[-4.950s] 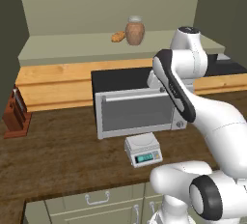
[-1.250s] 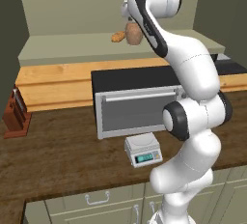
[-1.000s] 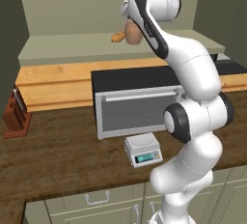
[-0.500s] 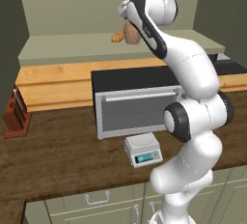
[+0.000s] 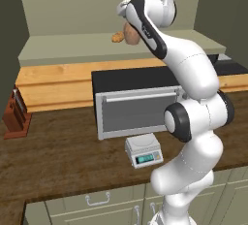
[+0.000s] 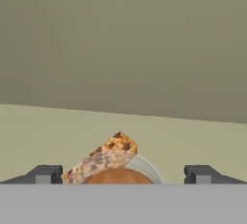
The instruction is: Pick the honey bottle and place it on the digital scale for weighing, and close the cabinet.
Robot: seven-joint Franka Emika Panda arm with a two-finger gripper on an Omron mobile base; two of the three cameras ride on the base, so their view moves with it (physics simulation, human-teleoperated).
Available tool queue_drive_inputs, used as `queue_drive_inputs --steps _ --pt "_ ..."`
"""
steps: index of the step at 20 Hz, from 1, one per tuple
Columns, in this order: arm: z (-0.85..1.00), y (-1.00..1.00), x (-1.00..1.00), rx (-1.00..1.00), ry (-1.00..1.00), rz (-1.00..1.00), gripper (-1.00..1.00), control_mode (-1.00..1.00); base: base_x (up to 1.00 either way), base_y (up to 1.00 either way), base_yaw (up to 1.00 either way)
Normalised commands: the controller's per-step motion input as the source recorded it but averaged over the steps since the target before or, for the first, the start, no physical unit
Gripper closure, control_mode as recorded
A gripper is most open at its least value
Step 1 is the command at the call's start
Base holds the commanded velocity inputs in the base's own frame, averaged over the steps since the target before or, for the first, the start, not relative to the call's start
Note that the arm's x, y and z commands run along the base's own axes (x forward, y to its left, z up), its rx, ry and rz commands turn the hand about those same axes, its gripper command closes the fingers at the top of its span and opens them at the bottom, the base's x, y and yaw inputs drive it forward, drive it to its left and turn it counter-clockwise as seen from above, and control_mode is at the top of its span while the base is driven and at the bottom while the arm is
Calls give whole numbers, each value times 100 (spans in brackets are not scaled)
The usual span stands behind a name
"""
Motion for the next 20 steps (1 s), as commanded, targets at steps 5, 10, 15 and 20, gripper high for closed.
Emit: queue_drive_inputs --steps 5,10,15,20 --pt "0 0 -1 0 -1 1 -100 -100 0 0 0" --pt "-5 0 -5 0 0 2 -100 -100 0 0 0" --pt "-24 0 -9 0 0 2 -100 -100 0 0 0" --pt "7 0 -2 0 -4 0 -100 -100 0 0 0"
